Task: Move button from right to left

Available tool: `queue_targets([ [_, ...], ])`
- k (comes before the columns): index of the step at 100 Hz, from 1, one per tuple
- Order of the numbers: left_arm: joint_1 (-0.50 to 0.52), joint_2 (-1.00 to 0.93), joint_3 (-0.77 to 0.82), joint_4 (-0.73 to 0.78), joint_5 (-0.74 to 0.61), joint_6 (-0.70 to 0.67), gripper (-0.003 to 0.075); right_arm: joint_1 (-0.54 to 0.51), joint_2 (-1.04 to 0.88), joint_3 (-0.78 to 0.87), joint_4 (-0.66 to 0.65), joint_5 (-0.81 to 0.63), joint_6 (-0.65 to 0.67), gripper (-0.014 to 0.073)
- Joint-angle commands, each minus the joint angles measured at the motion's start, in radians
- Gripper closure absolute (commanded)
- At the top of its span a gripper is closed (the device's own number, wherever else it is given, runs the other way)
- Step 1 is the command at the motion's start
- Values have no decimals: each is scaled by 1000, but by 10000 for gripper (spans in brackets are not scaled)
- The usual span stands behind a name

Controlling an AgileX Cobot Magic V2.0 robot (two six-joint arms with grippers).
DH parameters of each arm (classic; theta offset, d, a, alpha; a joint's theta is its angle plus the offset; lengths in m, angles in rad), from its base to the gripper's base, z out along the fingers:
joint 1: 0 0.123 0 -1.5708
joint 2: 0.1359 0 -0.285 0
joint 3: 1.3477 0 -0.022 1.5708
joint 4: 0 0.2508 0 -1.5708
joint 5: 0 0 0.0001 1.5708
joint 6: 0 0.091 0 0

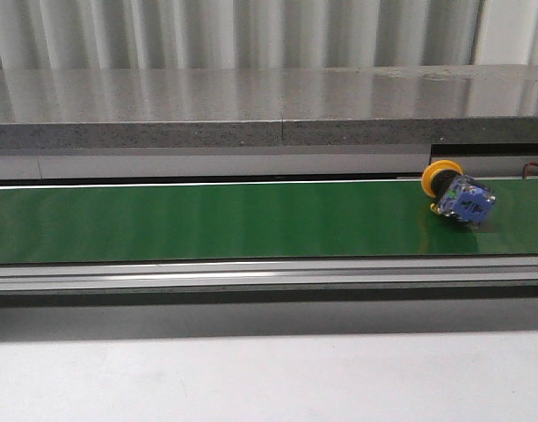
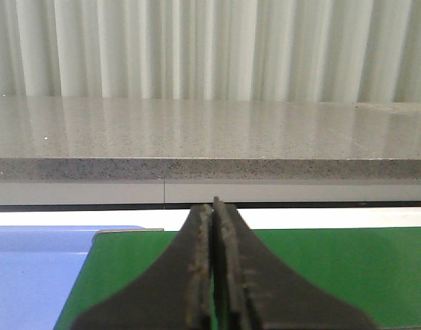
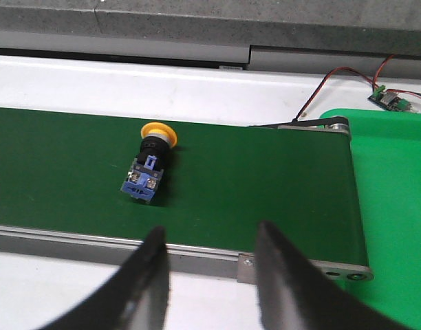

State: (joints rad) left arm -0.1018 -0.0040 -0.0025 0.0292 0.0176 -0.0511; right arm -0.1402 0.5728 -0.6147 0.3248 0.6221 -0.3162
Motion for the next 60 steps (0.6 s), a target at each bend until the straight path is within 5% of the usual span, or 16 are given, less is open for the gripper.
queue_targets([
  [1,2,-36,26,-1,-79,-3,740,-4,-5,-23,9,-65,-10,526],
  [8,2,-36,26,-1,-79,-3,740,-4,-5,-23,9,-65,-10,666],
  [60,2,-36,26,-1,-79,-3,740,-4,-5,-23,9,-63,-10,661],
])
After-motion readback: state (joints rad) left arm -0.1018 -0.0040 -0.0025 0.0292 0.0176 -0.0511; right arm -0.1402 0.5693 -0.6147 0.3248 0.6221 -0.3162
